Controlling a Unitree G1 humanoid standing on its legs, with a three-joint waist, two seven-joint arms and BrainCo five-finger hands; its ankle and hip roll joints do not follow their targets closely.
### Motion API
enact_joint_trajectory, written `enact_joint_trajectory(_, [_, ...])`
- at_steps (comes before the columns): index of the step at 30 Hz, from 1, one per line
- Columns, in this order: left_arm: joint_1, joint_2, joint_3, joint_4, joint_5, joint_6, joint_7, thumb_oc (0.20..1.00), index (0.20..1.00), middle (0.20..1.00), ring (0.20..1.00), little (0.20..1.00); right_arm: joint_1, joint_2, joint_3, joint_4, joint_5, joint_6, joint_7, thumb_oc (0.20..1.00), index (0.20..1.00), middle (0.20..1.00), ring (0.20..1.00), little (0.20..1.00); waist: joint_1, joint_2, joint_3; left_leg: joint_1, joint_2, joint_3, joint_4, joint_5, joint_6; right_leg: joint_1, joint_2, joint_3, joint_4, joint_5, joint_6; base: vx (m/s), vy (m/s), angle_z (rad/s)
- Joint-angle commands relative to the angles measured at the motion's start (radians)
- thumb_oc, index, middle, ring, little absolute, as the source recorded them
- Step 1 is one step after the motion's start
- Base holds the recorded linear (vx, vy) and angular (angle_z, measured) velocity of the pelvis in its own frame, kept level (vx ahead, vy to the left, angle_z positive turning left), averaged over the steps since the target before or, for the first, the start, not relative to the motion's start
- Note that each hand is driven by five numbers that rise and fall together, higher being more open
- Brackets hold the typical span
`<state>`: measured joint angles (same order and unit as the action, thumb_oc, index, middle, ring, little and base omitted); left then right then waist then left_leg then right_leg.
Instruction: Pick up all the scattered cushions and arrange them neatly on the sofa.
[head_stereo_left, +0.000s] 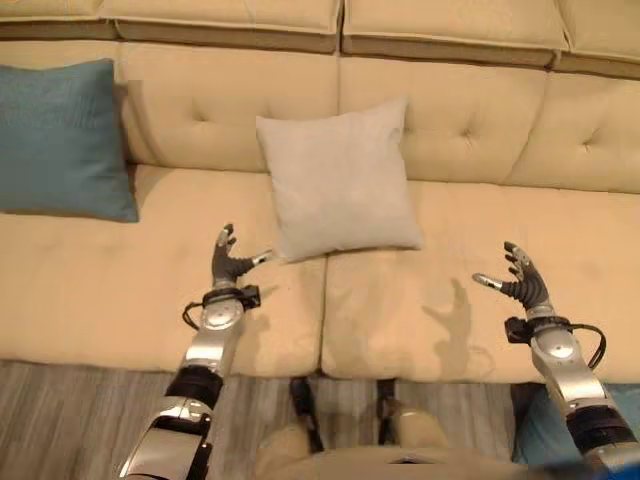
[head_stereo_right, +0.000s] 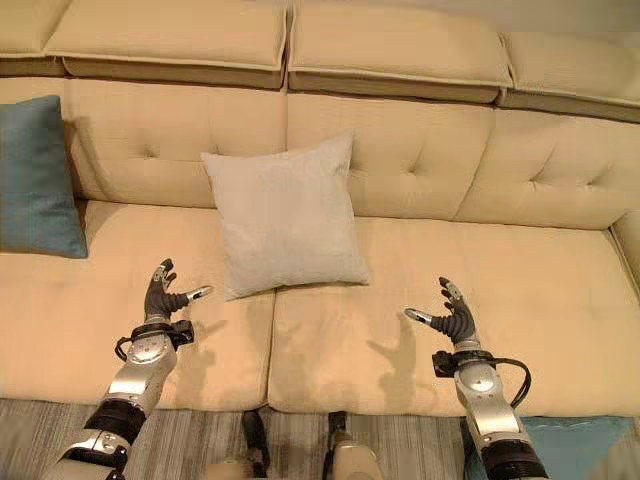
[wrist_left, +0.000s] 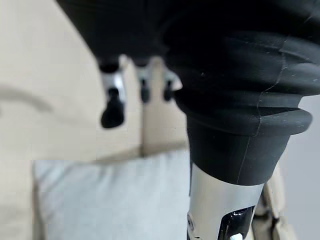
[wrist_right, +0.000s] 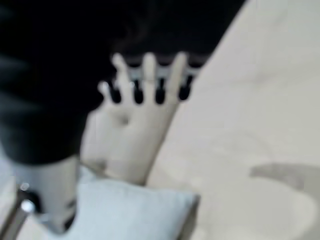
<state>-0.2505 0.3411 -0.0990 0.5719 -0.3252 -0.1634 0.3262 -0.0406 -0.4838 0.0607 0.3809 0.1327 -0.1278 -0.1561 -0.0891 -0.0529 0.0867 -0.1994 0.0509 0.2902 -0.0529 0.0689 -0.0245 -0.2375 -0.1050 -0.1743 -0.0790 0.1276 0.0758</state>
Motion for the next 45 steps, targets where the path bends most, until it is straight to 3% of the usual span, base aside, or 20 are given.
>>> enact_joint_trajectory(1, [0.028, 0.056, -0.017, -0.028, 0.032, -0.014, -0.104, 1.000, 1.000, 1.000, 1.000, 1.000, -0.026, 0.062, 0.059, -0.053, -0.010, -0.010, 0.047, 1.000, 1.000, 1.000, 1.000, 1.000, -0.026, 0.004, 0.057, 0.105, 0.005, -0.017, -0.002, -0.063, -0.065, 0.020, 0.018, 0.003, 0.117, -0.085, 0.070, 0.06, 0.041, -0.07])
enact_joint_trajectory(2, [0.027, 0.056, -0.017, -0.028, 0.032, -0.014, -0.104, 1.000, 1.000, 1.000, 1.000, 1.000, -0.026, 0.063, 0.058, -0.053, -0.010, -0.010, 0.047, 1.000, 1.000, 1.000, 1.000, 1.000, -0.026, 0.004, 0.055, 0.102, 0.005, -0.016, -0.003, -0.060, -0.065, 0.018, 0.017, 0.004, 0.114, -0.082, 0.070, 0.03, 0.037, -0.09])
enact_joint_trajectory(3, [0.031, 0.047, -0.016, -0.025, 0.046, -0.009, -0.103, 1.000, 1.000, 1.000, 1.000, 1.000, -0.026, 0.066, 0.054, -0.048, -0.012, -0.009, 0.044, 1.000, 1.000, 1.000, 1.000, 1.000, -0.017, 0.003, 0.040, 0.110, 0.003, 0.008, -0.018, -0.063, -0.065, 0.035, 0.003, -0.047, 0.091, -0.057, 0.081, 0.01, 0.008, -0.09])
enact_joint_trajectory(19, [0.020, 0.068, 0.013, -0.052, 0.075, 0.001, -0.082, 1.000, 1.000, 1.000, 1.000, 1.000, -0.027, 0.052, 0.056, -0.032, -0.028, -0.001, 0.061, 1.000, 1.000, 1.000, 1.000, 1.000, -0.012, -0.018, 0.037, 0.135, 0.010, 0.024, -0.034, -0.067, -0.057, 0.052, 0.019, -0.027, 0.041, -0.032, 0.087, 0.06, 0.004, -0.07])
enact_joint_trajectory(24, [-0.028, 0.090, 0.029, -0.013, 0.057, 0.000, -0.058, 1.000, 1.000, 1.000, 1.000, 1.000, -0.058, 0.046, 0.070, -0.034, -0.017, -0.007, 0.057, 1.000, 1.000, 1.000, 1.000, 1.000, -0.009, -0.028, 0.063, 0.090, 0.017, 0.019, -0.027, -0.055, -0.058, 0.013, 0.025, -0.029, 0.046, -0.030, 0.084, -0.03, -0.022, -0.06])
enact_joint_trajectory(30, [-0.161, 0.142, 0.028, 0.040, -0.001, -0.016, -0.005, 1.000, 1.000, 1.000, 1.000, 1.000, -0.160, 0.047, 0.100, -0.084, 0.022, -0.028, 0.026, 1.000, 1.000, 1.000, 1.000, 1.000, -0.009, -0.039, 0.129, -0.021, 0.017, -0.013, 0.015, -0.044, -0.054, -0.082, 0.021, -0.032, 0.086, -0.016, 0.076, -0.03, -0.008, 0.03])
enact_joint_trajectory(34, [-0.203, 0.160, 0.024, 0.053, -0.018, -0.020, 0.011, 1.000, 1.000, 1.000, 1.000, 1.000, -0.199, 0.035, 0.104, -0.107, 0.032, -0.036, 0.011, 1.000, 1.000, 1.000, 1.000, 1.000, -0.010, -0.040, 0.140, -0.052, 0.016, -0.020, 0.020, -0.039, -0.053, -0.106, 0.017, -0.035, 0.095, -0.012, 0.074, -0.01, 0.009, 0.15])
enact_joint_trajectory(35, [-0.284, 0.178, 0.014, 0.087, -0.056, -0.025, 0.034, 1.000, 1.000, 1.000, 1.000, 1.000, -0.279, 0.017, 0.131, -0.149, 0.035, -0.044, -0.012, 1.000, 1.000, 1.000, 1.000, 1.000, -0.012, -0.040, 0.162, -0.093, 0.016, -0.031, 0.018, -0.026, -0.054, -0.154, 0.016, -0.034, 0.103, -0.005, 0.073, 0.00, 0.008, 0.05])
enact_joint_trajectory(42, [-0.459, 0.214, -0.016, 0.180, -0.099, -0.029, 0.108, 1.000, 1.000, 1.000, 1.000, 1.000, -0.425, 0.004, 0.197, -0.200, 0.041, -0.060, -0.054, 1.000, 1.000, 1.000, 1.000, 1.000, -0.018, -0.059, 0.180, -0.182, 0.032, -0.057, -0.009, 0.014, -0.060, -0.244, 0.021, -0.032, 0.090, 0.023, 0.078, 0.01, -0.029, 0.08])
enact_joint_trajectory(45, [-0.571, 0.227, -0.039, 0.234, -0.078, -0.016, 0.165, 1.000, 1.000, 1.000, 1.000, 1.000, -0.511, -0.002, 0.244, -0.238, 0.039, -0.072, -0.073, 1.000, 1.000, 1.000, 1.000, 1.000, -0.021, -0.066, 0.184, -0.227, 0.052, -0.085, -0.033, 0.021, -0.079, -0.289, 0.034, -0.027, 0.067, 0.023, 0.086, 0.12, -0.074, 0.06])
